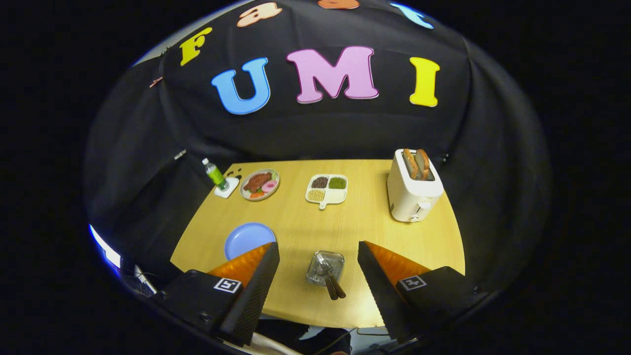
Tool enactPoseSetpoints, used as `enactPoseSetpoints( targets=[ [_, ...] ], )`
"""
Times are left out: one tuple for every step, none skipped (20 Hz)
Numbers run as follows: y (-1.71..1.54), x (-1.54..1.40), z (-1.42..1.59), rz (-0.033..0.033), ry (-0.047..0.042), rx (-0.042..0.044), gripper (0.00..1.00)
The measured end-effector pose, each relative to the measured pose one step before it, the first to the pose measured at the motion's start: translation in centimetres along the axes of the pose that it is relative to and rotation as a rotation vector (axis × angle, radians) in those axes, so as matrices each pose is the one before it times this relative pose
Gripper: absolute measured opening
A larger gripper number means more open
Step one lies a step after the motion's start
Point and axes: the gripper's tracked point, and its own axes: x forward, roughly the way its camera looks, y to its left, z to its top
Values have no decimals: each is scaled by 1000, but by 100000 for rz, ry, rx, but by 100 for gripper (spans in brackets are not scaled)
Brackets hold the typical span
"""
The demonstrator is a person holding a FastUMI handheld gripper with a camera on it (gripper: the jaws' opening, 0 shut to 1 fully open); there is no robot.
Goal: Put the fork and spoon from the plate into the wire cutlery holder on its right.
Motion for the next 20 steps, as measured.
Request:
enactPoseSetpoints(
  targets=[
    [210, -356, 728, -763, -5199, 1073, 99],
    [-31, -355, 729, -1147, -4846, 629, 99],
    [-10, -431, 697, -1017, -4620, 167, 99],
    [42, -603, 941, -776, -4864, -119, 99],
    [-57, -546, 716, -797, -4712, -495, 99],
    [-176, -569, 1053, -1016, -6203, -1154, 99],
    [-556, -535, 858, -2550, -6104, -1666, 99],
    [-745, -531, 812, -3385, -5209, -1057, 99],
    [-397, -589, 383, -1972, -3667, -611, 99],
    [57, -624, 54, -1108, -2164, 128, 99],
    [187, -484, -123, 193, -718, 252, 99],
    [118, -269, -284, 216, -10, -26, 99],
    [69, -82, -492, 295, 1254, -489, 99],
    [-29, 95, -449, 123, 466, -658, 99],
    [46, 91, -451, -216, 262, -1165, 99],
    [-72, 269, -329, -596, 153, -1580, 99],
    [4, 13, -463, -1000, 503, -1223, 99],
    [240, -16, -223, -296, 627, -293, 99],
    [549, 46, -24, 556, 226, 824, 99],
    [663, 127, 136, 802, 205, 1012, 99]
  ],
)
